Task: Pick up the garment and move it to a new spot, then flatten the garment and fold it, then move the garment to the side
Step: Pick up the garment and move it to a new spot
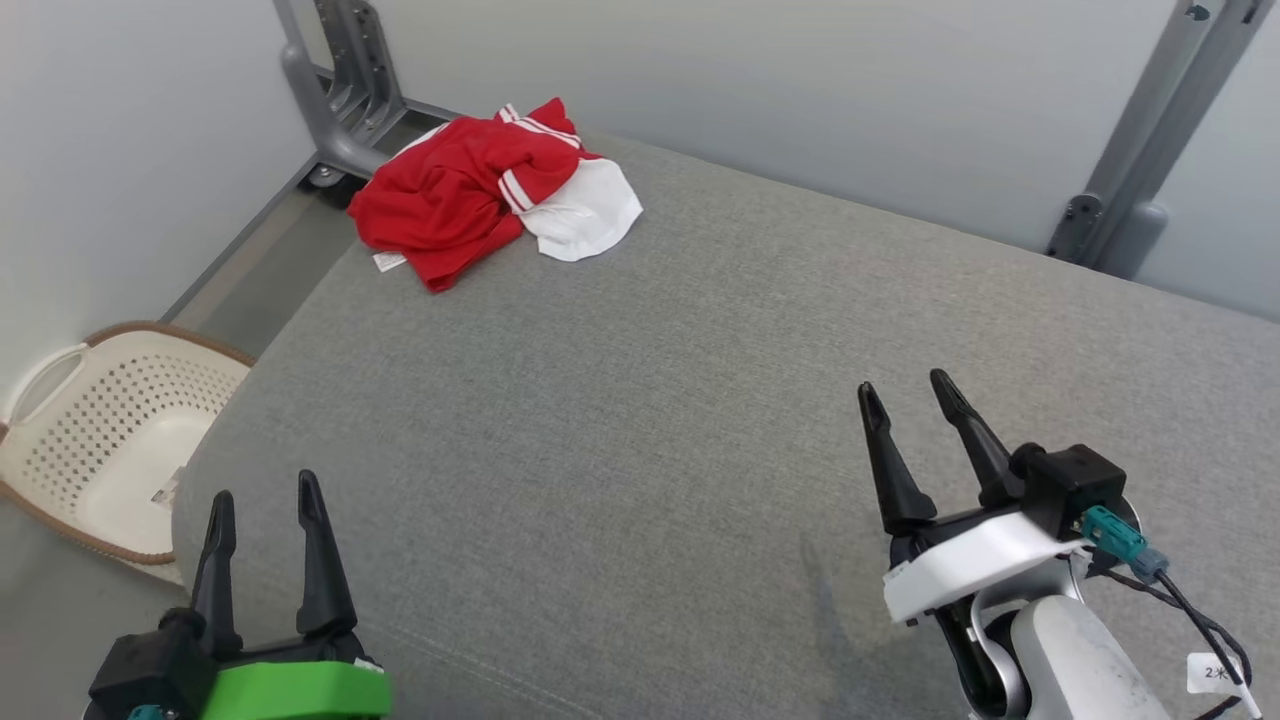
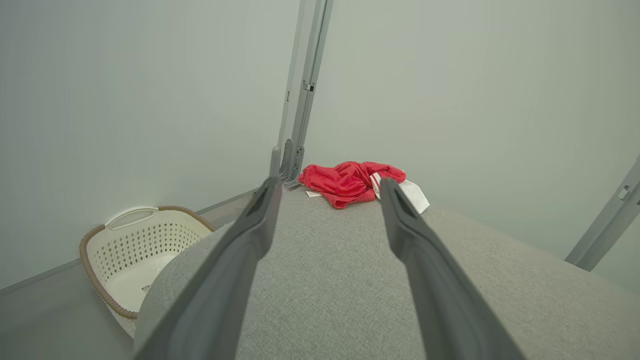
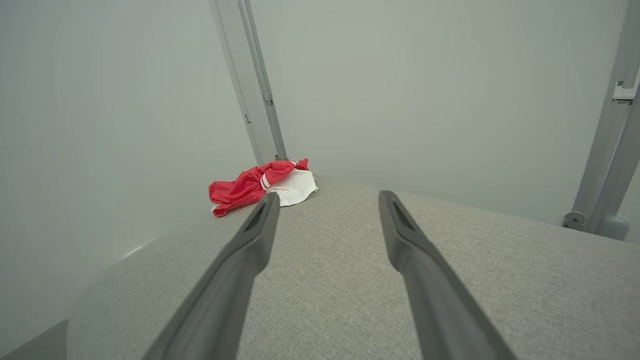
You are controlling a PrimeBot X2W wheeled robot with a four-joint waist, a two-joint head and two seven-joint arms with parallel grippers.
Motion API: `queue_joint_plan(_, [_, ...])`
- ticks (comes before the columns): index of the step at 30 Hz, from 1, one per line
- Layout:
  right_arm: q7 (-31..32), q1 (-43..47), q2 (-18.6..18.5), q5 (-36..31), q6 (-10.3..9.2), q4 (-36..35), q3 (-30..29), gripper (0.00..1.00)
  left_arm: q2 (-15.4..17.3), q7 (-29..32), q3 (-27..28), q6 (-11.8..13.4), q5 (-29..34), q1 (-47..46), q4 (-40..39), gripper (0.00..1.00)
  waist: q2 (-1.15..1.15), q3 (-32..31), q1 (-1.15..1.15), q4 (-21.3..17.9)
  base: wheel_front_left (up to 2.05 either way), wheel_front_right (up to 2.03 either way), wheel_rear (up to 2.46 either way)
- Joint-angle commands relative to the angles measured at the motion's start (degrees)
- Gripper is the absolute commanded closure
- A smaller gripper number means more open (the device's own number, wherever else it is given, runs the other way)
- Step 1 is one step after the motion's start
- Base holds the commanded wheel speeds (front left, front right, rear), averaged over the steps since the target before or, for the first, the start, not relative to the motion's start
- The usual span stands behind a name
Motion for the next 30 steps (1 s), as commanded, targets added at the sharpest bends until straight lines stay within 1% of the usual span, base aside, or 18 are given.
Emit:
queue_joint_plan(1, [0.14, -0.78, -0.28, 0.15, 0.00, 0.50, 0.56, 0.00, 0.05, 0.00, 0.56, 0.50, -0.66, 1.07, -0.88, 0.00, 0.00, 1.04, 0.00, 2.76, 0.00, 0.00, 0.00])
queue_joint_plan(10, [0.34, -3.25, -0.27, -0.29, 0.00, 1.44, 2.18, 0.00, 0.05, 0.00, 0.65, 1.62, -1.19, 2.91, -3.73, 0.00, 0.00, 2.17, 0.00, 3.03, 0.00, 0.00, 0.00])
queue_joint_plan(11, [0.48, -3.37, -0.25, -0.50, 0.00, 1.35, 2.26, 0.00, 0.05, 0.00, 0.29, 1.38, -1.20, 2.79, -3.57, 0.00, 0.00, 2.38, 0.00, 3.02, 0.00, 0.00, 0.00])
queue_joint_plan(16, [1.70, -4.36, -0.28, -2.39, 0.00, 0.21, 1.44, 0.00, 0.36, 0.00, -1.56, -1.59, 0.69, -1.14, -0.50, 0.00, 0.00, 4.57, 0.00, 3.08, 0.00, 0.00, 0.00])
queue_joint_plan(19, [2.43, -4.37, -0.28, -3.53, 0.00, -1.33, -0.53, 0.00, 1.09, 0.01, -2.37, -3.36, 1.83, -5.38, 1.98, 0.00, 0.00, 6.36, 0.00, 3.14, 0.00, 0.00, 0.00])
queue_joint_plan(23, [3.59, -3.78, -0.27, -5.45, 0.00, -4.28, -2.92, 0.00, 2.95, 0.07, -3.77, -5.42, 3.34, -13.86, 6.42, 0.00, 0.00, 9.17, 0.00, 3.06, 0.00, 0.00, 0.00])
queue_joint_plan(27, [5.48, -5.51, -0.31, -7.15, 0.00, -8.22, -3.41, 0.00, 5.67, 0.45, -3.04, -6.13, 4.00, -24.20, 10.97, 0.00, 0.00, 13.64, 0.00, -0.45, 0.00, 0.00, 0.00])
queue_joint_plan(30, [6.90, -6.78, -0.31, -8.66, 0.00, -11.03, -3.97, 0.00, 8.64, 2.17, -3.02, -6.70, 5.05, -32.71, 15.16, 0.00, 0.00, 17.02, 0.00, -3.59, 0.00, 0.00, 0.00])
